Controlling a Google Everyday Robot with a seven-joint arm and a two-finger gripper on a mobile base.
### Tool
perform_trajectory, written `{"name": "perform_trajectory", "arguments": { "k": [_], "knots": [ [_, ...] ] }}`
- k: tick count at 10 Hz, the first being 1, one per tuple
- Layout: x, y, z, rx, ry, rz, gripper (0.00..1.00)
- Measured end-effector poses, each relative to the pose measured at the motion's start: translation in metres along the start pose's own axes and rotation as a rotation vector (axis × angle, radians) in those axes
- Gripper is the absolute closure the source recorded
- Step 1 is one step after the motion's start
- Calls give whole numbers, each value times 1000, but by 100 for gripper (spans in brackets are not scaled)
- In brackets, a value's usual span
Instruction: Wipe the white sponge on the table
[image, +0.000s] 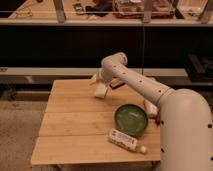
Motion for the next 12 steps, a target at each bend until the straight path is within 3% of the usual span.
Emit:
{"name": "perform_trajectory", "arguments": {
  "k": [5, 12],
  "knots": [
    [-10, 27, 35, -38, -41, 102, 35],
    [-18, 26, 67, -52, -81, 168, 35]
  ]
}}
